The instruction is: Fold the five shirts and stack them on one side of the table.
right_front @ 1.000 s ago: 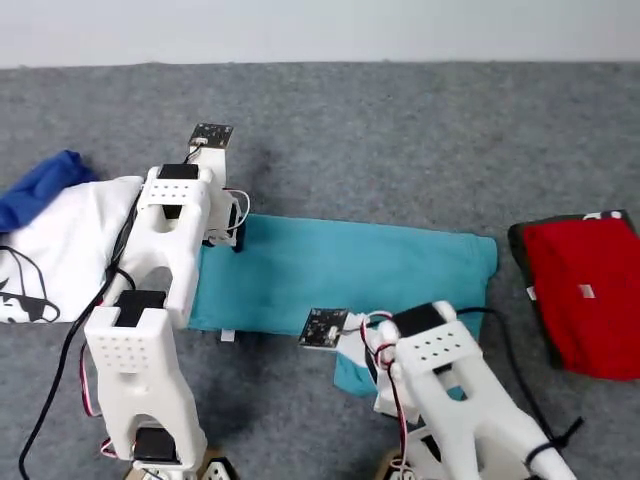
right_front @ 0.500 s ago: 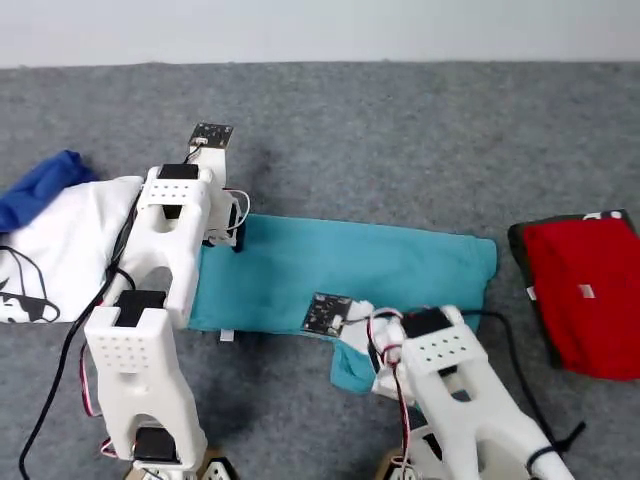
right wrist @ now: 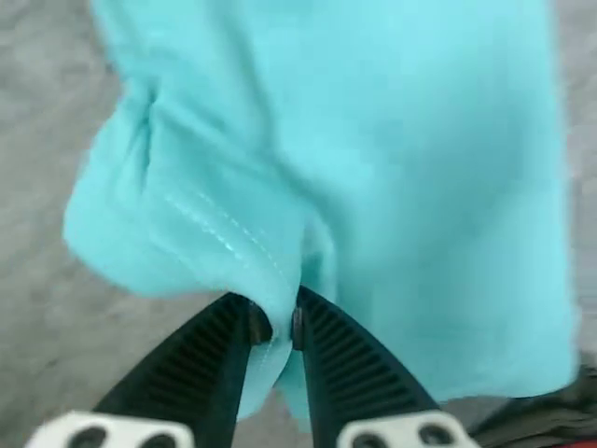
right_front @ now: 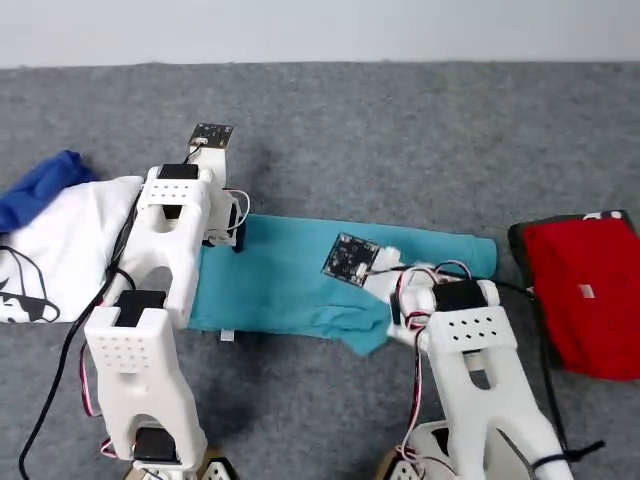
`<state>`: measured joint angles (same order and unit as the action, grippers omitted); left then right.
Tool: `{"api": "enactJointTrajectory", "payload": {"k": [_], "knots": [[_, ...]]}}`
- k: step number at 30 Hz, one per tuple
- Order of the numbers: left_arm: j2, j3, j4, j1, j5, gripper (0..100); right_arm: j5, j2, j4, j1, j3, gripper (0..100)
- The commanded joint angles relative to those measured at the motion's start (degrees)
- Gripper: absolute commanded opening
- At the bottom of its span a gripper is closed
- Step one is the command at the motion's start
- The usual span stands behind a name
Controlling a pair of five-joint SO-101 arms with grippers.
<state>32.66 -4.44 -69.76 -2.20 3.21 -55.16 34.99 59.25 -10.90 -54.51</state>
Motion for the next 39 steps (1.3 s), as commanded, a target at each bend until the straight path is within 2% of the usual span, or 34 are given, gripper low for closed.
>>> {"api": "enactJointTrajectory", "payload": {"k": [1, 5, 7, 10, 22, 24, 30, 33, 36, 39], "knots": [[0.3, -1.0, 1.0, 0.2, 0.4, 16, -0.2, -2.1, -6.9, 0.8, 2.0, 3.3], [0.3, -1.0, 0.9, 0.2, 0.4, 16, 6.3, -9.2, -14.1, 0.8, 2.2, 15.8], [0.3, -1.0, 0.4, 0.2, 0.4, 16, 6.9, -13.2, -17.3, 0.8, 2.6, 19.2], [0.3, -1.0, 0.4, 0.2, 0.4, 16, 6.9, -18.4, -20.2, 0.9, 5.4, 17.5], [0.3, -1.0, 0.4, 0.2, 0.3, 16, 7.0, -37.0, -20.2, 3.4, 28.2, 16.9], [0.3, -1.0, 0.4, 0.2, 0.3, 16, 7.9, -38.5, -16.1, 4.6, 32.6, 16.9], [0.3, -1.0, 0.4, 0.2, 0.3, 16, 9.8, -30.9, 16.3, 4.5, 44.4, 16.9], [0.3, -1.0, 0.4, 0.2, 0.3, 16, 9.8, -26.6, 27.1, 2.9, 44.3, 16.9], [0.3, -1.0, 0.4, 0.2, 0.3, 16, 10.1, -25.2, 30.9, 0.0, 38.2, 16.9], [0.3, -1.0, 0.4, 0.2, 0.3, 16, 10.2, -25.3, 27.2, -3.5, 30.6, 16.9]]}}
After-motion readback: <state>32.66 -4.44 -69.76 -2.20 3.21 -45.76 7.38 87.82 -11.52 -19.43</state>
